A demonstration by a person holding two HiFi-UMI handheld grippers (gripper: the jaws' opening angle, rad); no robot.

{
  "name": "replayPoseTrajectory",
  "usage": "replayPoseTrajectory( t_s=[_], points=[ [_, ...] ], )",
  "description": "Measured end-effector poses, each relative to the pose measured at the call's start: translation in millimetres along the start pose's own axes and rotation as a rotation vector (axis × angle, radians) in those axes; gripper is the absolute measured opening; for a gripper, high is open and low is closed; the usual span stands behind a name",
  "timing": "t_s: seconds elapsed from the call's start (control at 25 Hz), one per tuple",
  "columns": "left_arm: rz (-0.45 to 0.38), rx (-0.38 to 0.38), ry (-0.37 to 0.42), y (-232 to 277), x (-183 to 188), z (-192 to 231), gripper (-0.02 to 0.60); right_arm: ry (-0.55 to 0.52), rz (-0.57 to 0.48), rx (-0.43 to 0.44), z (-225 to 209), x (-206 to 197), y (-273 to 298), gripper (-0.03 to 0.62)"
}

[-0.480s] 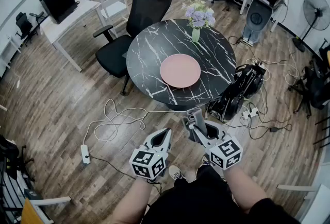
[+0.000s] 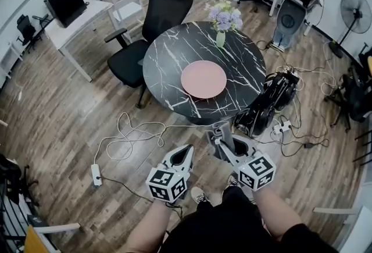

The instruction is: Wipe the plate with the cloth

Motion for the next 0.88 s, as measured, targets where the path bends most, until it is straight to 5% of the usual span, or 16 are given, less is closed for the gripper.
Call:
replayPoseTrajectory(
  t_s=[0.44, 0.88],
  points=[
    [0.002, 0.005, -0.008, 11, 6, 7, 0.018, -0.002, -0.012, 0.015, -12, 10, 14, 0.106],
    [-0.014, 0.089, -0.038, 56, 26, 31, 0.018, 0.003, 0.0, 0.083, -67, 25, 63, 0.106]
  ],
)
Point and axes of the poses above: the fingertips, and each gripper's own axes: y forward along the fingers, z to its left, x out of its top, the point moved 5 cm from there along -y, backward along the fingers, and after that the axes turned 3 degrees about -y, right-handed, at the moved point
